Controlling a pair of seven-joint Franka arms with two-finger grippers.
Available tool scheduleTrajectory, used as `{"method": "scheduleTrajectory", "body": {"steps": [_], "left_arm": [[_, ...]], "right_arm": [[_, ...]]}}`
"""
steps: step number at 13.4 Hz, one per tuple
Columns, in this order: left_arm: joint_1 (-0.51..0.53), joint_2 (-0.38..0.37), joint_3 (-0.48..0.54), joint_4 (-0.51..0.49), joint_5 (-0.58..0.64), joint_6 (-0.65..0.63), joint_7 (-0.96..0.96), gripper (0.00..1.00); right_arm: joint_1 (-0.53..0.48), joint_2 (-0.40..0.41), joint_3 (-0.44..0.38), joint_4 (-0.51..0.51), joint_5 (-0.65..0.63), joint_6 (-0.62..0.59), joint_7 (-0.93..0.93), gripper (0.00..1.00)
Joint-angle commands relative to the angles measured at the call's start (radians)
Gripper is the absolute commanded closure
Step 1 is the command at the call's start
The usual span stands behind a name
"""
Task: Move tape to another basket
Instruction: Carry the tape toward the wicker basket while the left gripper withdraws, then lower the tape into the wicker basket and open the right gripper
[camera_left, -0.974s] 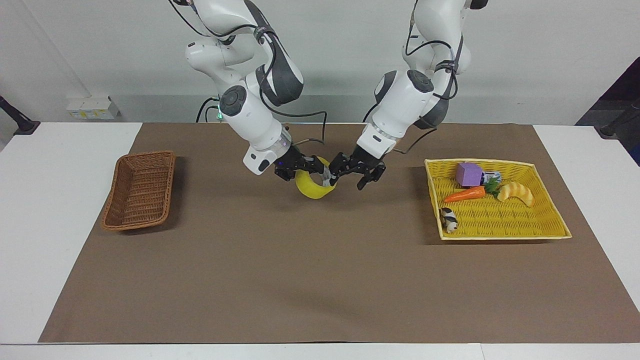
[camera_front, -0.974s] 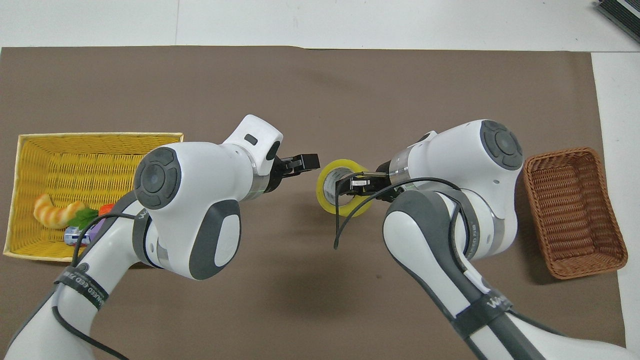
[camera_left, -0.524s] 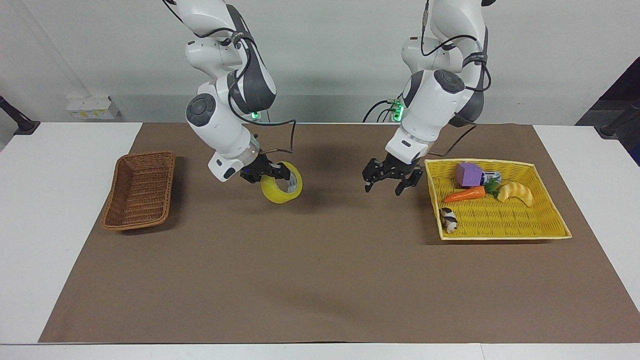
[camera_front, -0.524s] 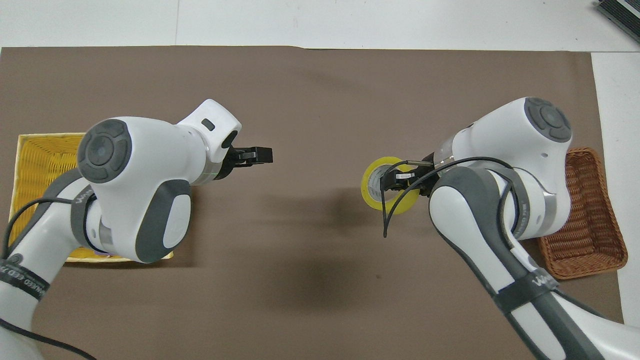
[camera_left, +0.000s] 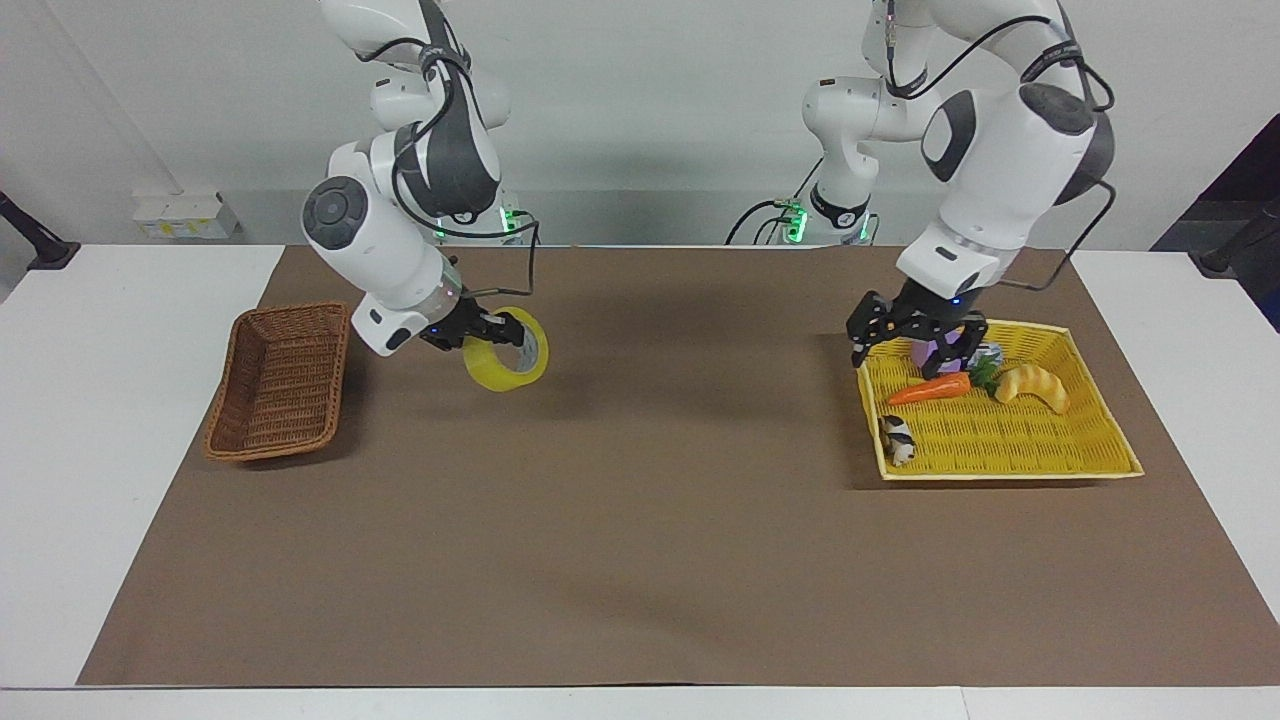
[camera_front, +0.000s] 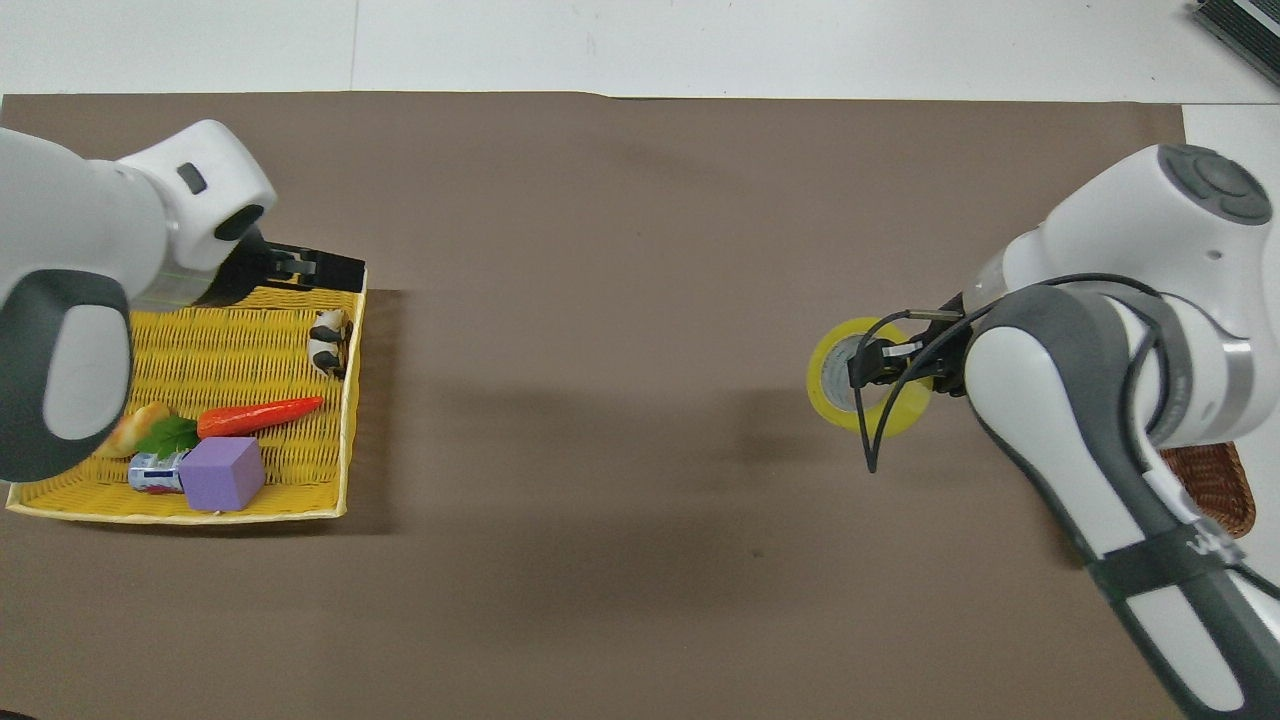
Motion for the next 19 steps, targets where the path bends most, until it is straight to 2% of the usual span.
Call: {"method": "scheduleTrajectory", "body": {"steps": [1, 3, 8, 11, 13, 15, 18, 19], "left_arm": [[0.042, 0.005, -0.009, 0.141, 0.079, -0.173, 0.074, 0.00], [0.074, 0.003, -0.008, 0.219, 0.085, -0.273, 0.106, 0.00], [0.083, -0.002, -0.006, 0.281, 0.100, -0.424, 0.127, 0.00], [0.083, -0.077, -0.008, 0.266, 0.097, -0.445, 0.127, 0.00], [0.083, -0.080, -0.005, 0.266, 0.097, -0.491, 0.127, 0.00], [0.083, -0.104, -0.005, 0.235, 0.097, -0.514, 0.128, 0.00], [0.083, -0.117, -0.003, 0.209, 0.088, -0.466, 0.128, 0.00], [0.082, -0.114, -0.003, 0.209, 0.086, -0.434, 0.127, 0.00]], "right_arm": [[-0.084, -0.029, 0.008, 0.016, -0.043, -0.076, -0.081, 1.00], [-0.132, -0.035, 0.008, 0.017, -0.105, -0.108, -0.083, 1.00], [-0.296, -0.046, 0.008, 0.010, -0.232, -0.114, -0.164, 1.00], [-0.422, -0.053, 0.010, -0.015, -0.331, -0.091, -0.314, 1.00], [-0.472, -0.060, 0.010, -0.079, -0.398, -0.024, -0.362, 1.00], [-0.477, -0.055, 0.010, -0.121, -0.427, 0.019, -0.371, 1.00], [-0.477, -0.037, 0.010, -0.187, -0.508, 0.137, -0.370, 1.00], [-0.477, -0.021, 0.010, -0.187, -0.511, 0.151, -0.367, 0.63]]}}
